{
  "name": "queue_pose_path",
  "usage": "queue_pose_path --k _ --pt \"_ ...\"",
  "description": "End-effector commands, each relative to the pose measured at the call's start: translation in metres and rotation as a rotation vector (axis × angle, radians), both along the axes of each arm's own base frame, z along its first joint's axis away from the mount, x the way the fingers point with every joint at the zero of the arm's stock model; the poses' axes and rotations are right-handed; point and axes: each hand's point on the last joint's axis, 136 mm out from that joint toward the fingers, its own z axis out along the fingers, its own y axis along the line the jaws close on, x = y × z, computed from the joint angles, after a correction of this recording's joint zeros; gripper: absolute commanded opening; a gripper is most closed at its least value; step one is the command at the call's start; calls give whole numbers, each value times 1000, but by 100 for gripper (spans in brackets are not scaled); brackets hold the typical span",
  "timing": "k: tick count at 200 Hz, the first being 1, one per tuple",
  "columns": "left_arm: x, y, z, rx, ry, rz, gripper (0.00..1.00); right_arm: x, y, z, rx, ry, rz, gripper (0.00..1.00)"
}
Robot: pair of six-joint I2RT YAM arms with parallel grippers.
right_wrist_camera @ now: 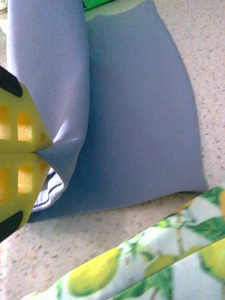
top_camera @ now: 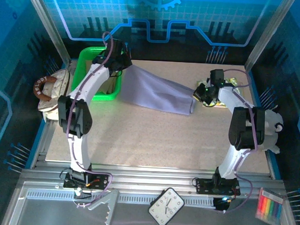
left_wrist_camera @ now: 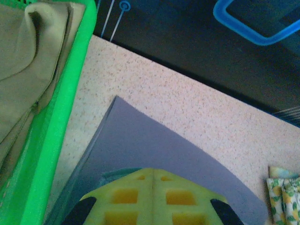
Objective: Fold and stack the skirts
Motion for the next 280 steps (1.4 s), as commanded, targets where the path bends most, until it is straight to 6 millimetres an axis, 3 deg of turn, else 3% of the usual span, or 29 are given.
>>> queue_pose_path --k 1,73,133,221,250,280 --pt "20 12 6 26 -35 4 0 12 -3 -5 12 15 4 0" --pt "34 1 -27 12 15 -36 0 23 -7 -17 10 34 -18 0" --pt "57 1 5 52 -72 -51 0 40 -15 -3 5 -6 -34 0" --pt "75 -3 -18 61 -73 -75 0 47 -22 -13 -7 16 -41 0" --pt "78 -2 -36 61 -43 -69 0 50 -21 -15 0 14 -38 0" --pt "91 -7 -55 34 -43 -67 0 57 -22 -6 5 -20 -50 12"
